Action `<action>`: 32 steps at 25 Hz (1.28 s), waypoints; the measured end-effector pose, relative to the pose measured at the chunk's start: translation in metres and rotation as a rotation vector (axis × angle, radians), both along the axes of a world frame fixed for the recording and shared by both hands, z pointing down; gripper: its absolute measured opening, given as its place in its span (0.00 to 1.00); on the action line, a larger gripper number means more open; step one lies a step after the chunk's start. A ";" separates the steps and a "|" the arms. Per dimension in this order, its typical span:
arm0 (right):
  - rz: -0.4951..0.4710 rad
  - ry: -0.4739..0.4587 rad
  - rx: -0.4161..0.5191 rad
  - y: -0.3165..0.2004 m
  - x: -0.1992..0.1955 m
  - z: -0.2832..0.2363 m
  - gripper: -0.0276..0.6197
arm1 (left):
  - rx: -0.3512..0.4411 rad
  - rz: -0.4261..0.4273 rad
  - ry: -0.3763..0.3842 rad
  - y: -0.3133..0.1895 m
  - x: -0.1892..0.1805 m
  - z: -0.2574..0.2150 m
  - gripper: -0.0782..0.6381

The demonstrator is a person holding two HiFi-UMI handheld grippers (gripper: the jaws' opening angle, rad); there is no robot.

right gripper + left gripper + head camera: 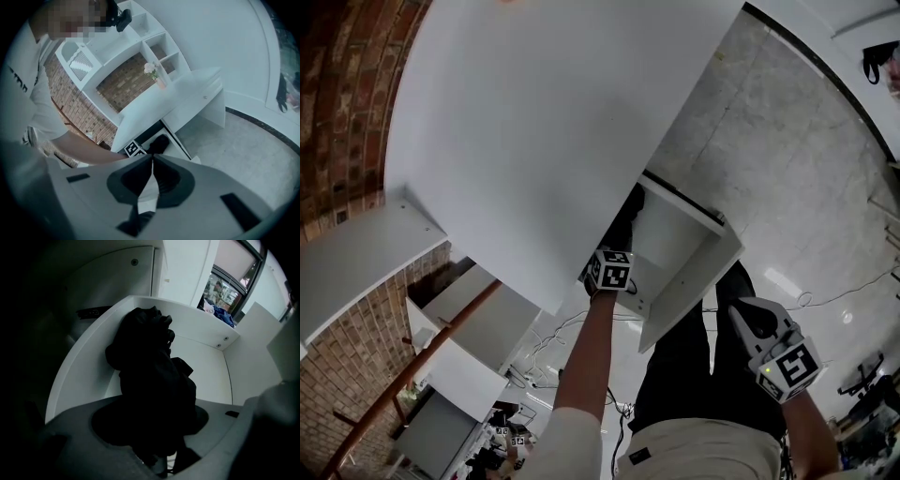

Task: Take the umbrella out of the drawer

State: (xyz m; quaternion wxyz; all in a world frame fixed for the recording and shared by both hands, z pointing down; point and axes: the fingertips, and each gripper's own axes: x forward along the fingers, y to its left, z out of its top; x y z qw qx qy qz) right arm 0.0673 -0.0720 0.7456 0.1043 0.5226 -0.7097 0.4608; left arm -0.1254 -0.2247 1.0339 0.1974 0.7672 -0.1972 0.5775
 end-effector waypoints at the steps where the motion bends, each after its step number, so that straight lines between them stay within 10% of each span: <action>1: 0.000 0.001 0.001 -0.001 0.001 0.000 0.09 | 0.002 -0.016 0.000 0.001 -0.001 0.001 0.45; 12: -0.001 0.036 0.032 -0.006 0.007 -0.013 0.09 | -0.176 -0.111 0.060 0.049 0.012 -0.012 0.38; 32: -0.055 0.110 0.127 -0.020 -0.003 -0.075 0.09 | -0.098 -0.030 0.173 0.060 0.028 -0.107 0.38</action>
